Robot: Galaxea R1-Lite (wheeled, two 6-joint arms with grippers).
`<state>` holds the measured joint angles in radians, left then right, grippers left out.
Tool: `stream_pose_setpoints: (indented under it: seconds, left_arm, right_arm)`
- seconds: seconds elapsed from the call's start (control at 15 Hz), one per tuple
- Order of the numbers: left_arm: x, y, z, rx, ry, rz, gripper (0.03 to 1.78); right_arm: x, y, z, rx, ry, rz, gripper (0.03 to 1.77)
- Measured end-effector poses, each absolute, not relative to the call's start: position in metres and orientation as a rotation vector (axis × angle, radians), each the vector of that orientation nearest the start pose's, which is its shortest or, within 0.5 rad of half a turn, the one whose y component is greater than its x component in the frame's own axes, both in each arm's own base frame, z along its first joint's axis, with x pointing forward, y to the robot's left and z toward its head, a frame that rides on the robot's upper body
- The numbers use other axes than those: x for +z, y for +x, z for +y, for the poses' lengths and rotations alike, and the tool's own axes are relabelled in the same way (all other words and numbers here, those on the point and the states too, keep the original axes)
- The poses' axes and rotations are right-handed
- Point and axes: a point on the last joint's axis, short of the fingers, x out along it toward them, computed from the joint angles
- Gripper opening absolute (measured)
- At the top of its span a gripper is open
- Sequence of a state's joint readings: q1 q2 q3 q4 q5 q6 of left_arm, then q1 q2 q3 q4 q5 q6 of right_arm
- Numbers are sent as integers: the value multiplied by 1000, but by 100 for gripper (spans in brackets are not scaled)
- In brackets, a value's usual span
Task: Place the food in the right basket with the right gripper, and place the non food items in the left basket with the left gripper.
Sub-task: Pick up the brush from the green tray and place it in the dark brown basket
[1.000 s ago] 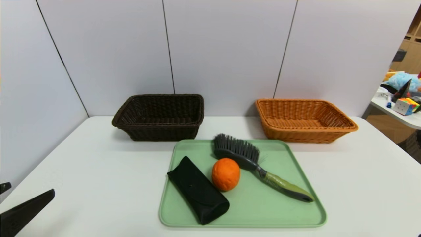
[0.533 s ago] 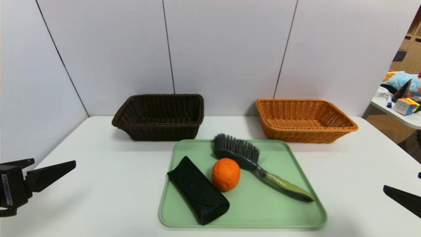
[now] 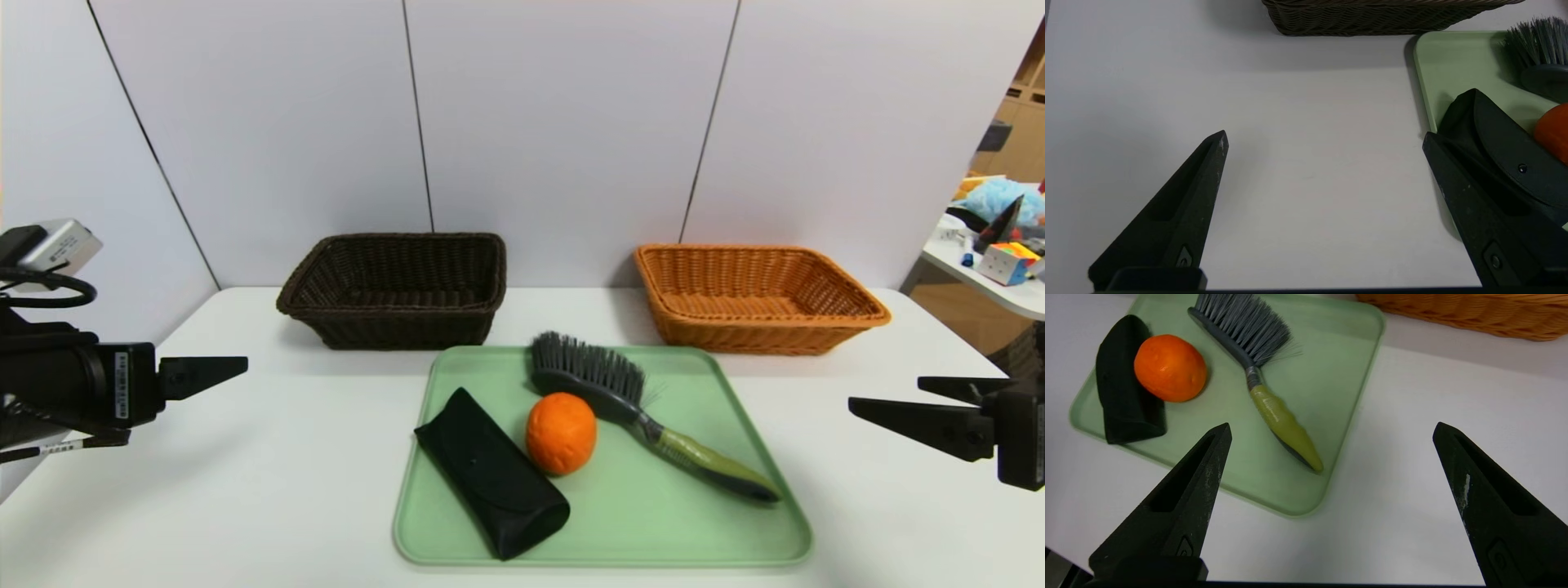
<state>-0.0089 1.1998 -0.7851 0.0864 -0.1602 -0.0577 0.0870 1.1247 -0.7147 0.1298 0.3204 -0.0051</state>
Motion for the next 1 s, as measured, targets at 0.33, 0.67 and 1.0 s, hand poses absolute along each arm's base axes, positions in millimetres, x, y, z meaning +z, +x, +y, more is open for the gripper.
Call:
stream_pose_setpoints:
  seconds: [0.33, 0.67, 1.0]
  left_arm:
    - [218, 195, -14, -194, -88, 581, 169]
    - [222, 201, -39, -314, -59, 586, 169]
    - [225, 200, -45, -437, -81, 577, 169]
  right_arm:
    - [210, 165, 23, 458, 69, 597, 170]
    - [211, 177, 30, 511, 61, 607, 170]
    - [212, 183, 32, 517, 60, 612, 170]
